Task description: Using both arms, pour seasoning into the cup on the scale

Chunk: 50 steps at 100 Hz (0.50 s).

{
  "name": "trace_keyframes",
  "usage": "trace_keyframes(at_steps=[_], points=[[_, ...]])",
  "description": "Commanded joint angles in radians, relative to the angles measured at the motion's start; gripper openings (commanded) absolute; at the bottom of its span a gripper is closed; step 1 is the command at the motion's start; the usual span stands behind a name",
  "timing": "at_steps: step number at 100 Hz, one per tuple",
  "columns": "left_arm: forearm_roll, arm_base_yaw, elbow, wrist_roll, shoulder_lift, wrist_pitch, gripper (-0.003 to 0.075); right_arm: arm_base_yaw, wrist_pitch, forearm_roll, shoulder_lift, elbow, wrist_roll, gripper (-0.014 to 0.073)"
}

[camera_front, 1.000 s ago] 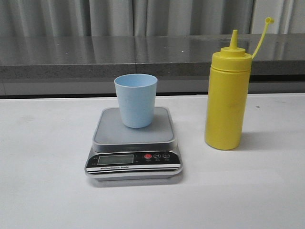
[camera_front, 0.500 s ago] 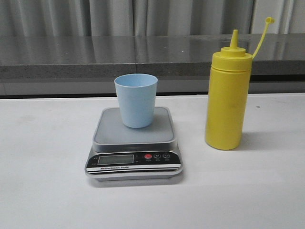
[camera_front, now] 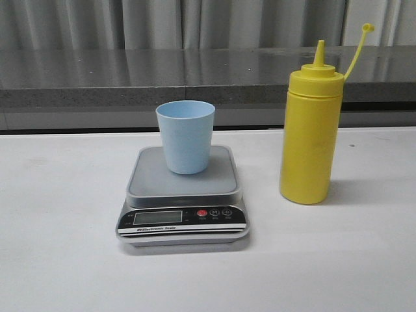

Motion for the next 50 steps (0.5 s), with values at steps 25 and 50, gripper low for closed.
trace_keyframes(at_steps=[25, 50], points=[[0.0, 0.0, -0.027, -0.006, 0.006, -0.075, -0.002, -0.007, -0.082, -0.004, -0.02, -0.021, -0.011, -0.0067], [0.01, 0.0, -0.023, -0.006, 0.006, -0.078, -0.002, -0.007, -0.082, -0.004, -0.02, -0.021, -0.011, -0.0067]])
